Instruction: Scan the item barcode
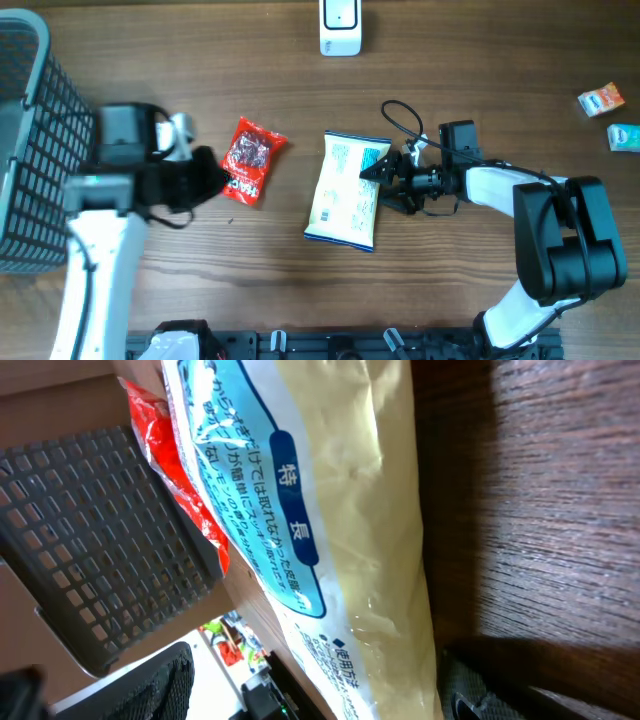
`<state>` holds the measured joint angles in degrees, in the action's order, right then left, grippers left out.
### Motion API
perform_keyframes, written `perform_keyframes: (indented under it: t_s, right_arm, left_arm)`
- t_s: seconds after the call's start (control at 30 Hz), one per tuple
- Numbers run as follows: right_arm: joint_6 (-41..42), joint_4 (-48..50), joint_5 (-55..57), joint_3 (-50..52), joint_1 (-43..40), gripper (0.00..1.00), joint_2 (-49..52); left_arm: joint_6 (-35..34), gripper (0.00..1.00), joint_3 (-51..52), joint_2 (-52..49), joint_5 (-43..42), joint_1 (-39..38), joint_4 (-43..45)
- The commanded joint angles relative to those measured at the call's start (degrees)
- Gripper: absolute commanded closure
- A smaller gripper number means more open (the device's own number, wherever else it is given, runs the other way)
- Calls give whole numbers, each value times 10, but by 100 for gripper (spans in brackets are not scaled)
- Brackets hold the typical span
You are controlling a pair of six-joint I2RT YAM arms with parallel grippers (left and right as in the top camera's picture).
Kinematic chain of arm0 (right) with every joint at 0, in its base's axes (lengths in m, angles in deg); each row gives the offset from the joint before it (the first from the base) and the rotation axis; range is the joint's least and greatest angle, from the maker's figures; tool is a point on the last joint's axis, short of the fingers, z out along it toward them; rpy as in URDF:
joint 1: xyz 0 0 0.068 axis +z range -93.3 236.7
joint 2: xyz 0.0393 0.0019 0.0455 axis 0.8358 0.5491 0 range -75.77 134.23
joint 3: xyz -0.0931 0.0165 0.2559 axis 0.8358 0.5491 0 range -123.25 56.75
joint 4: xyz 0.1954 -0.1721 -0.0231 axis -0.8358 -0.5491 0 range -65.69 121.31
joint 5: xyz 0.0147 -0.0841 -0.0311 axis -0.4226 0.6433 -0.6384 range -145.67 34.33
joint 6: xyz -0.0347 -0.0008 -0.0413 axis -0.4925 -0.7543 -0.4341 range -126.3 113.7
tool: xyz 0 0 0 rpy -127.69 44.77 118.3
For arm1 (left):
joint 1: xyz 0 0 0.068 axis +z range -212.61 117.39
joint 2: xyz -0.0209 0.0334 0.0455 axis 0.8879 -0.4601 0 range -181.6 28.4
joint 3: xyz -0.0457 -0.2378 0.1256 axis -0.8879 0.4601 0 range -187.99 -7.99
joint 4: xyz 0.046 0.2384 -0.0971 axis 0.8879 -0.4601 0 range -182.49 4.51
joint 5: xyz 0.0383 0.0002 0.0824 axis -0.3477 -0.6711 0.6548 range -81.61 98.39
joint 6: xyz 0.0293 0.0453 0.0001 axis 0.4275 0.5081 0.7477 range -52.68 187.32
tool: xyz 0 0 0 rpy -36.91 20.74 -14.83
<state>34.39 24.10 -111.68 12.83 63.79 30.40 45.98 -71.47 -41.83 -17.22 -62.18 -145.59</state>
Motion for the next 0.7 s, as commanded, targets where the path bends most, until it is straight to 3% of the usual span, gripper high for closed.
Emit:
perform_keyframes:
  t_s: [0.0,0.3,0.5,0.67]
  right_arm:
    - [-17,-5,100,19,4,21,28]
    - [-17,-5,98,19,4,21,28]
    - [-19,-5,98,19,4,21,28]
    - [-19,-5,98,19,4,21,28]
  left_arm:
    - [-103,96,109,-31,-40,-56,124]
    - [-265,96,153,-234,-27,-172,393]
    - [-395,96,153,-297,128,-193,430]
    - [-408,96,154,-303,137,-236,495]
